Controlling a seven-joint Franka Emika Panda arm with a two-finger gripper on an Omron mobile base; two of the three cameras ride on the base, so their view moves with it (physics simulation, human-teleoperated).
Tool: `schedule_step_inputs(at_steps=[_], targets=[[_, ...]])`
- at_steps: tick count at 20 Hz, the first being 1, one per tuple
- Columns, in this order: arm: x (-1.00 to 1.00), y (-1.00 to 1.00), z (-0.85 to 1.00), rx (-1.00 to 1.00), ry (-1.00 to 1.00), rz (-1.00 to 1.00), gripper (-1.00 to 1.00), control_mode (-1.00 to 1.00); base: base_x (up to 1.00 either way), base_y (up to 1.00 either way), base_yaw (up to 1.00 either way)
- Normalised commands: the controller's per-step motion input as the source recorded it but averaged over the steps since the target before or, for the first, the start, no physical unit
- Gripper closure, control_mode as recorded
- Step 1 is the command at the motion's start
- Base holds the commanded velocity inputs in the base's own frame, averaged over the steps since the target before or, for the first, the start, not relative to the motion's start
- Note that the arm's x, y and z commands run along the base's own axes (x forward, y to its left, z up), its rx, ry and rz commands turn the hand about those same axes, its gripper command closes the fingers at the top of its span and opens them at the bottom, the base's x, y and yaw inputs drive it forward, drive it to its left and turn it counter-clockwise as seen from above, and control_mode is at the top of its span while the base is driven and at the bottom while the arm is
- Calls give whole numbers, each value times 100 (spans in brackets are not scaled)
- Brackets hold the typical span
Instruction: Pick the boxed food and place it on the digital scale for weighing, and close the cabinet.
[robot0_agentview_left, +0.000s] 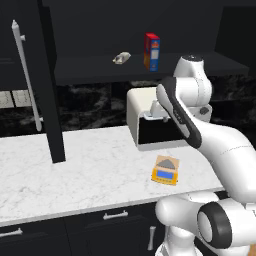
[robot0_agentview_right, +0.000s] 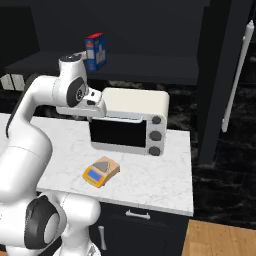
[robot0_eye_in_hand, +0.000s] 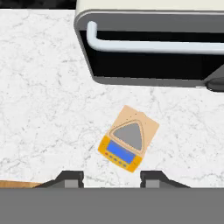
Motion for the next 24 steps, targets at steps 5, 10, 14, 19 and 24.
schedule_step_inputs(at_steps=[5,10,14,19,24], targets=[[-31,10,1,-2,-11,1,-100,-100,0,0,0],[-34,12,27,-1,-24,0,-100,-100,0,0,0],[-27,38,59,1,-22,0,-100,-100,0,0,0],[-19,26,86,-4,-37,0,-100,-100,0,0,0],[-1,3,78,0,-26,-1,-100,-100,0,0,0]])
